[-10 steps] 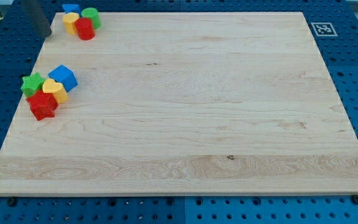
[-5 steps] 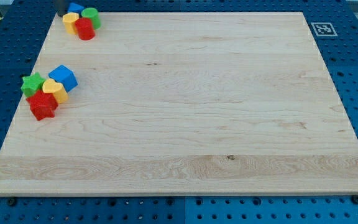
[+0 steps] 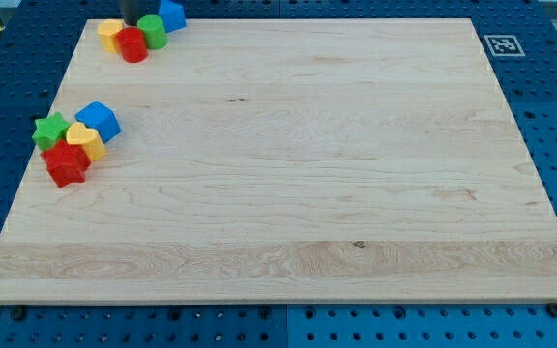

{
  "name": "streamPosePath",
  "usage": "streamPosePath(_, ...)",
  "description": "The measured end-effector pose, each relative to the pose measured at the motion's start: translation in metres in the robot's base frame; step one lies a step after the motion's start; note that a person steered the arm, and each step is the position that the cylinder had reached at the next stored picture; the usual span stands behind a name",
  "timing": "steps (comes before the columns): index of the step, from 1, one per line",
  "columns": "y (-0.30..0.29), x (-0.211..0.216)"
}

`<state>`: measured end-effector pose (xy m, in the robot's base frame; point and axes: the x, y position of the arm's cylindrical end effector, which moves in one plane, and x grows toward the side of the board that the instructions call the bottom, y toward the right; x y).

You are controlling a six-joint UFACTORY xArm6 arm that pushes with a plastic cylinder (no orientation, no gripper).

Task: Slide the green circle to the center

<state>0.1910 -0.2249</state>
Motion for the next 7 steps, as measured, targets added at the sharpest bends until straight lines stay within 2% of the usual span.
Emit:
streamPosePath(2,0.016,0.001)
streamPosePath(3,0.017,0.022)
streamPosePath(4,0.059,0.072)
streamPosePath(5,0.095,0.103)
streamPosePath(6,0.095,0.086)
streamPosePath(7,0.067,0.07)
